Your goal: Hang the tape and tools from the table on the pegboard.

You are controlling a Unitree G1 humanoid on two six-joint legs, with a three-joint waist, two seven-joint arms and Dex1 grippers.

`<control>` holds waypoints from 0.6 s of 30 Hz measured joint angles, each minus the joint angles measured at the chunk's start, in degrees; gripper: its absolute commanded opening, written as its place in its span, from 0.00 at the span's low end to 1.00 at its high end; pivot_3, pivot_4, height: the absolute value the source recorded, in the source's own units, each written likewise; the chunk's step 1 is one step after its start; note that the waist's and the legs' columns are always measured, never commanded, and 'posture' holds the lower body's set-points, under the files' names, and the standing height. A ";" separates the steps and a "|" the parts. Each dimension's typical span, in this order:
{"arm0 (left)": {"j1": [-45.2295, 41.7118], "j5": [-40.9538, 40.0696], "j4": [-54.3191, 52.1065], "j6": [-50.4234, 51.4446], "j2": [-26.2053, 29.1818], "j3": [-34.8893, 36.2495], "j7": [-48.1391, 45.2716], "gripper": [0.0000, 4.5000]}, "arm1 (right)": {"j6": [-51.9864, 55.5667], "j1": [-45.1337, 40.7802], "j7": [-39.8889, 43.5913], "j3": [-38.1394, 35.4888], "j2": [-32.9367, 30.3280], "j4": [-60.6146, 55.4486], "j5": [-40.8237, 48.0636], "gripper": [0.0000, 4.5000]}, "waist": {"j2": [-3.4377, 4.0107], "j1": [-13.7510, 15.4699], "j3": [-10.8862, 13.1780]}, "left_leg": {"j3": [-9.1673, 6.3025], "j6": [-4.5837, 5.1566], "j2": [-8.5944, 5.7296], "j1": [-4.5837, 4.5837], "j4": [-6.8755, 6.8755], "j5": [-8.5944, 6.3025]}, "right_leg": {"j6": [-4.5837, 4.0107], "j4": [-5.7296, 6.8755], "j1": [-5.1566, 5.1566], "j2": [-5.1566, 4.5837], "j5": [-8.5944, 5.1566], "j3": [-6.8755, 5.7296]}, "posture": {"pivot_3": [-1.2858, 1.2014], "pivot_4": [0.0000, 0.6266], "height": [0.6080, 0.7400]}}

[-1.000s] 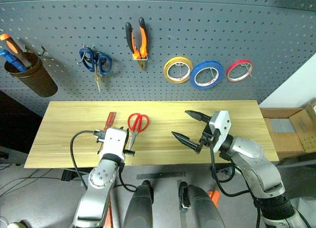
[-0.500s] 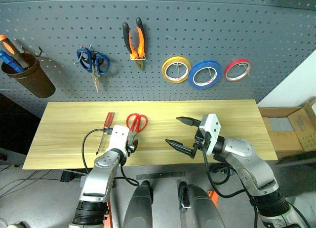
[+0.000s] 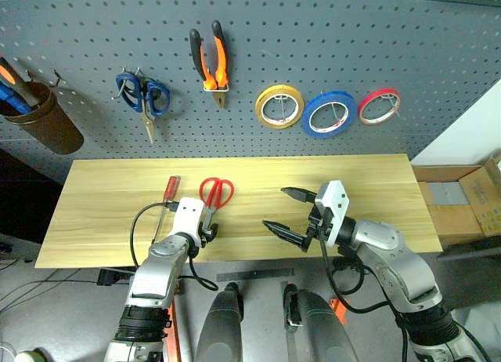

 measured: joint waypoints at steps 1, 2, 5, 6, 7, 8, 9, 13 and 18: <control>-0.17 -0.19 0.11 -0.02 0.05 -0.04 -0.39 0.80 | 0.13 0.01 -0.10 -0.01 0.06 -0.12 0.04 1.00 | 0.02 -0.02 0.06 | 0.00 0.00 0.00 0.00 -0.01 0.00 | 0.00 -0.01 0.00 0.00 0.00 0.00 | 0.57 0.64 1.00; -0.38 -0.29 0.21 -0.01 0.11 -0.07 -0.53 0.80 | 0.22 0.02 -0.11 -0.02 0.07 -0.16 0.08 1.00 | 0.03 -0.02 0.14 | 0.00 0.00 -0.01 0.00 -0.01 0.00 | 0.00 -0.01 0.00 -0.01 0.00 0.00 | 0.57 0.64 1.00; -1.08 -0.70 0.42 0.14 0.53 -0.07 -1.41 0.72 | 0.48 0.45 -0.11 -0.05 0.06 -0.25 0.25 1.00 | 0.12 -0.03 0.53 | 0.00 0.00 -0.01 0.00 -0.02 0.00 | 0.00 -0.01 0.00 -0.01 0.00 0.00 | 0.57 0.64 1.00; -1.15 -0.75 0.44 0.16 0.70 -0.06 -1.54 0.67 | 0.52 0.67 -0.12 -0.07 0.05 -0.26 0.26 1.00 | 0.15 -0.04 0.60 | 0.01 0.00 -0.01 0.00 -0.02 0.00 | 0.00 -0.02 0.00 -0.01 0.00 0.00 | 0.57 0.64 1.00; -1.18 -0.78 0.44 0.17 0.93 -0.05 -1.62 0.59 | 0.59 0.92 -0.12 -0.07 0.04 -0.26 0.26 1.00 | 0.16 -0.04 0.67 | 0.01 0.00 -0.01 0.00 -0.04 0.00 | 0.00 -0.02 -0.01 -0.01 -0.01 0.01 | 0.57 0.64 1.00; -1.19 -0.79 0.44 0.19 1.12 -0.02 -1.67 0.51 | 0.68 1.04 -0.12 -0.08 0.03 -0.26 0.26 1.00 | 0.17 -0.04 0.71 | 0.02 0.00 -0.01 0.00 -0.06 0.00 | 0.00 -0.03 -0.02 -0.01 -0.01 0.02 | 0.57 0.64 1.00; -1.19 -0.80 0.44 0.21 1.18 0.02 -1.70 0.43 | 0.79 1.04 -0.12 -0.09 0.02 -0.26 0.26 1.00 | 0.18 -0.05 0.72 | 0.01 0.00 -0.01 0.00 -0.07 0.00 | 0.00 -0.04 -0.02 -0.01 -0.01 0.02 | 0.57 0.64 1.00; -1.19 -1.11 0.43 0.31 1.19 0.09 -1.74 0.12 | 1.03 1.05 -0.11 -0.16 -0.01 -0.33 0.27 1.00 | 0.19 -0.06 0.74 | 0.01 0.00 -0.01 0.00 -0.08 0.00 | 0.00 -0.06 -0.02 -0.02 -0.01 0.02 | 0.57 0.63 1.00; -1.30 -1.29 0.31 0.44 1.19 0.17 -1.71 0.07 | 1.05 1.35 -0.01 -0.25 -0.37 -0.73 0.27 1.00 | 0.20 -0.06 0.75 | 0.00 -0.01 -0.01 0.00 -0.10 0.00 | -0.03 -0.08 -0.02 -0.03 -0.03 0.01 | 0.57 0.62 1.00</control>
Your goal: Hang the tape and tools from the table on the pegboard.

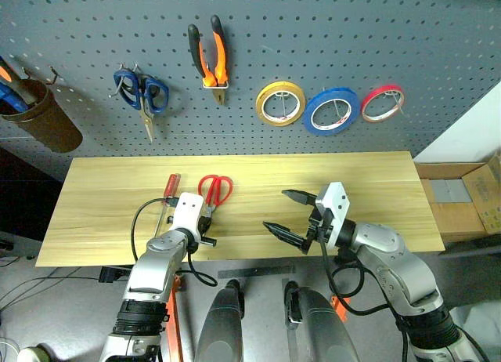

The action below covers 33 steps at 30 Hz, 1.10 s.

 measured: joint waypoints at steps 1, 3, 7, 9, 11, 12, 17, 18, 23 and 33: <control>0.00 -0.02 -0.04 0.04 0.00 0.02 0.01 0.07 | 0.00 0.00 0.02 0.00 -0.11 0.00 0.00 1.00 | 0.00 0.00 0.00 | 0.00 0.00 0.00 0.00 -0.01 0.00 | -0.01 0.00 0.00 0.00 0.00 0.00 | 0.57 0.62 1.00; 0.15 -0.09 -0.20 0.03 0.00 0.17 0.02 0.07 | 0.00 0.00 0.05 0.00 -0.21 -0.01 0.00 1.00 | 0.00 0.01 0.00 | 0.00 0.00 0.00 0.00 -0.02 0.00 | -0.02 -0.01 0.00 0.00 -0.02 -0.01 | 0.58 0.60 1.00; 1.93 -0.06 -1.65 -0.60 -0.03 0.42 0.50 0.07 | -0.03 -0.01 0.46 -0.02 -0.18 0.00 0.28 1.00 | -0.01 -0.07 0.00 | 0.00 -0.01 0.01 -0.01 -0.06 -0.01 | 0.02 -0.03 -0.02 0.00 -0.02 0.01 | 0.58 0.57 1.00; 4.15 -0.03 -3.72 -1.32 -0.30 0.67 1.33 0.07 | -0.21 -0.02 0.89 -0.05 -0.11 0.00 0.73 1.00 | -0.01 -0.12 0.00 | -0.01 -0.03 0.01 -0.01 -0.10 -0.02 | 0.05 -0.04 -0.04 -0.01 -0.04 0.01 | 0.58 0.55 1.00; 7.30 -0.02 -6.62 -3.14 -0.98 1.15 2.18 0.07 | -0.87 -0.05 0.96 -0.08 -0.07 0.00 0.71 1.00 | -0.01 -0.07 -0.01 | -0.01 -0.06 0.01 -0.03 -0.11 -0.04 | 0.07 -0.05 -0.05 -0.01 -0.07 0.00 | 0.58 0.52 1.00; 8.64 0.02 -7.91 -4.33 -1.50 1.37 2.73 0.07 | -1.14 -0.10 0.90 -0.09 0.05 0.01 0.66 1.00 | -0.03 0.03 -0.03 | 0.00 -0.06 0.00 -0.04 -0.11 -0.05 | 0.07 -0.05 -0.05 -0.01 -0.09 -0.02 | 0.58 0.51 1.00; 18.54 0.50 -17.85 -14.74 -5.00 1.10 5.10 0.07 | -2.33 -0.42 -0.04 -1.09 1.62 0.06 0.72 1.00 | -0.15 0.24 -0.12 | 0.00 -0.06 -0.01 -0.09 -0.10 -0.10 | 0.08 -0.13 -0.04 -0.06 -0.09 -0.02 | 0.60 0.45 1.00; 20.42 1.25 -19.51 -16.80 -4.88 0.69 5.33 0.07 | -2.42 -0.43 -0.02 -1.34 1.69 0.07 1.01 1.00 | -0.17 0.30 -0.16 | 0.01 -0.06 -0.02 -0.09 -0.10 -0.10 | 0.08 -0.12 -0.04 -0.06 -0.09 -0.04 | 0.60 0.43 1.00; 31.55 3.77 -28.22 -27.72 -6.56 -0.77 7.21 0.07 | -2.34 0.16 0.16 -3.83 3.39 -0.72 5.58 1.00 | -0.28 0.45 -0.69 | 0.00 -0.05 -0.02 -0.15 -0.10 -0.14 | 0.06 -0.20 -0.05 -0.06 -0.11 -0.07 | 0.61 0.37 1.00; 35.03 10.73 -35.10 -41.62 -9.14 1.95 14.06 0.07 | 0.57 -1.45 -1.70 -6.95 6.03 -4.75 15.28 1.00 | -0.34 1.70 -3.64 | -0.01 0.01 -0.04 -0.21 -0.02 -0.18 | -0.14 -0.42 0.03 -0.03 -0.21 -0.18 | 0.64 0.29 1.00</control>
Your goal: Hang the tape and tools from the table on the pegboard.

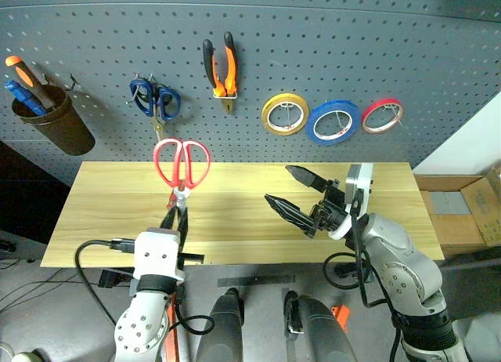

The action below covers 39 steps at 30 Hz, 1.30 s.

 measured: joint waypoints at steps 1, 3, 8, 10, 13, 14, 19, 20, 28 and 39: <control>-0.41 0.23 -0.01 -0.39 -0.05 0.51 0.19 0.07 | -0.08 -0.67 0.11 -0.09 0.00 0.17 0.05 1.00 | -0.01 0.09 -0.25 | 0.00 0.01 -0.02 0.00 0.00 0.00 | 0.07 0.00 0.01 0.01 0.04 -0.01 | 0.64 0.28 1.00; -2.65 0.34 0.40 -0.67 -0.07 1.99 0.93 0.07 | -0.54 -2.15 0.24 -0.47 0.24 0.95 0.06 1.00 | 0.01 0.39 -0.71 | -0.01 0.01 -0.07 0.02 0.02 0.00 | 0.21 0.01 0.04 0.09 0.13 -0.06 | 0.64 0.27 1.00; -10.35 0.18 3.78 -2.05 1.11 6.61 2.12 0.07 | -3.09 -4.93 0.39 -1.01 1.79 4.49 -0.56 1.00 | -0.09 1.66 -1.46 | 0.03 -0.02 -0.10 0.15 0.17 -0.02 | 0.24 0.29 0.08 0.49 0.18 -0.01 | 0.64 0.25 1.00; -13.90 -0.09 5.97 -2.37 2.41 8.22 2.17 0.07 | -4.39 -5.98 0.38 -1.19 2.09 5.78 -1.07 1.00 | -0.08 1.98 -1.70 | 0.03 -0.02 -0.07 0.22 0.23 -0.02 | 0.24 0.40 0.12 0.58 0.18 0.00 | 0.64 0.24 1.00; -19.80 -1.20 7.91 -1.12 3.35 10.02 2.20 0.07 | -6.14 -7.49 0.28 -1.36 2.34 7.59 -2.43 1.00 | -0.12 2.30 -2.23 | 0.02 -0.02 -0.02 0.36 0.29 -0.01 | 0.21 0.41 0.29 0.65 0.21 0.00 | 0.64 0.24 1.00; -21.12 -1.52 8.10 -0.67 3.48 9.99 1.98 0.07 | -6.63 -7.66 0.22 -1.45 2.38 7.86 -2.54 1.00 | -0.12 2.38 -2.39 | 0.03 -0.02 -0.03 0.41 0.29 -0.01 | 0.21 0.41 0.35 0.65 0.21 0.02 | 0.63 0.24 1.00; -26.38 -2.94 12.31 2.32 3.26 8.88 0.75 0.07 | -7.82 -7.89 0.02 -1.48 2.42 8.98 -4.32 1.00 | -0.16 2.61 -3.25 | 0.03 -0.02 -0.05 0.43 0.30 -0.01 | 0.17 0.43 0.38 0.66 0.23 0.06 | 0.62 0.23 1.00; -27.35 -3.54 13.09 2.87 3.01 8.46 0.41 0.07 | -7.83 -7.89 -0.08 -1.45 2.44 9.03 -4.66 1.00 | -0.18 2.67 -3.43 | 0.03 -0.02 -0.04 0.43 0.31 -0.01 | 0.16 0.44 0.38 0.68 0.24 0.06 | 0.62 0.23 1.00; -29.06 -7.63 15.84 8.22 1.02 8.14 -0.88 0.07 | -7.86 -7.22 -1.97 -1.62 2.01 8.63 -5.01 1.00 | -0.18 2.35 -3.71 | 0.04 -0.01 0.01 0.91 0.32 -0.01 | 0.06 0.48 0.79 0.73 0.29 0.09 | 0.61 0.25 1.00; -30.48 -11.13 19.53 15.36 1.16 7.28 -2.87 0.07 | -7.86 -5.97 -3.42 -1.82 1.61 7.11 -5.58 1.00 | -0.19 1.63 -3.73 | 0.02 0.00 0.01 0.95 0.35 0.00 | 0.02 0.51 0.84 0.73 0.31 0.11 | 0.60 0.26 1.00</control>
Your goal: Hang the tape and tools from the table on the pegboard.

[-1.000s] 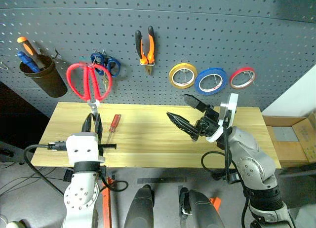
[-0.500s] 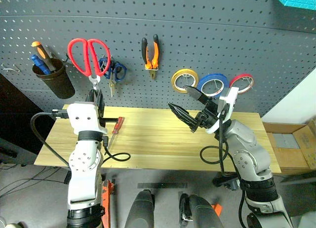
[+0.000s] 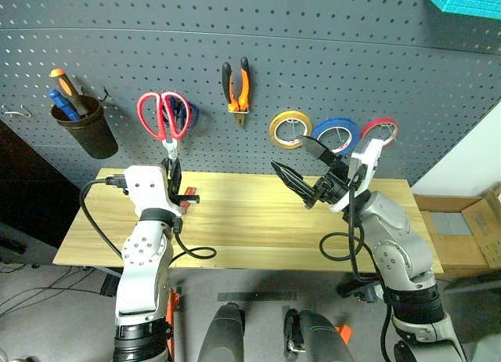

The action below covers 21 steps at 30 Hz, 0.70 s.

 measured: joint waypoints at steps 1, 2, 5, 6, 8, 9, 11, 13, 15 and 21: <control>-0.73 -0.29 0.83 0.91 0.13 0.01 -0.18 0.07 | 0.00 0.29 0.00 0.01 -0.01 -0.04 -0.08 1.00 | 0.00 0.00 0.00 | 0.00 0.00 0.00 0.00 0.01 0.00 | 0.00 0.02 0.00 0.00 0.00 0.00 | 0.60 0.26 1.00; -1.13 -0.38 1.20 1.29 0.24 0.07 -0.37 0.07 | 0.00 0.36 0.00 0.02 -0.01 -0.05 -0.13 1.00 | 0.00 -0.04 0.00 | 0.00 0.00 0.00 0.01 0.03 0.00 | 0.00 0.03 0.00 0.01 0.00 0.00 | 0.60 0.26 1.00; -3.37 -1.18 3.01 2.30 1.29 0.15 -1.14 0.07 | 0.00 0.43 0.00 0.05 -0.07 -0.23 -0.40 1.00 | 0.00 -0.13 0.00 | 0.00 0.00 0.00 0.07 0.03 0.00 | -0.01 0.05 0.03 0.02 0.01 0.01 | 0.60 0.26 1.00; -4.01 -1.24 3.69 2.32 1.65 0.16 -1.30 0.14 | 0.00 0.44 0.00 0.05 -0.11 -0.41 -0.56 1.00 | 0.00 -0.16 0.00 | 0.00 0.00 0.00 0.08 0.02 0.00 | -0.01 0.05 0.05 0.03 0.00 0.01 | 0.60 0.27 1.00; -5.11 -1.29 4.93 2.29 2.29 0.17 -1.74 0.28 | 0.00 0.57 0.03 0.09 -0.15 -0.82 -0.77 1.00 | 0.00 -0.18 0.00 | 0.00 0.00 0.01 0.08 0.02 0.00 | -0.01 0.04 0.05 0.03 0.00 0.02 | 0.60 0.27 1.00; -5.57 -1.33 5.53 2.25 2.67 0.19 -2.05 0.37 | 0.00 0.70 0.07 0.17 -0.16 -0.98 -0.84 1.00 | 0.00 -0.19 0.00 | 0.01 0.00 0.01 0.09 0.01 0.00 | -0.01 0.04 0.05 0.03 0.00 0.02 | 0.60 0.27 1.00; -6.24 -1.58 6.38 2.19 3.05 0.22 -2.44 0.54 | 0.00 1.01 0.10 0.55 -0.17 -1.42 -1.19 1.00 | 0.00 -0.21 0.00 | 0.03 0.00 0.01 0.08 0.01 0.00 | -0.01 0.03 0.05 0.03 0.01 0.05 | 0.60 0.28 1.00; -6.48 -1.71 6.67 2.08 3.24 0.21 -2.64 0.67 | 0.00 1.19 0.10 0.91 -0.15 -1.83 -1.20 1.00 | 0.00 -0.23 0.00 | 0.04 0.00 0.01 0.08 0.01 0.00 | -0.01 0.03 0.05 0.02 0.01 0.07 | 0.60 0.29 1.00; -6.41 -1.73 6.85 2.07 3.42 0.14 -2.88 0.81 | 0.01 1.47 0.09 1.08 -0.13 -2.07 -1.20 1.00 | 0.00 -0.24 0.00 | 0.03 0.00 0.01 0.09 0.01 0.00 | -0.01 0.03 0.05 0.02 0.00 0.06 | 0.60 0.31 1.00; 0.98 -1.15 6.72 4.71 3.86 -0.46 -3.46 0.98 | 0.75 3.20 0.03 2.70 -0.56 -3.30 -1.54 1.00 | 0.04 -0.93 0.05 | 0.10 0.00 0.05 0.18 -0.04 0.00 | -0.07 0.04 0.07 -0.09 -0.03 0.14 | 0.60 0.38 1.00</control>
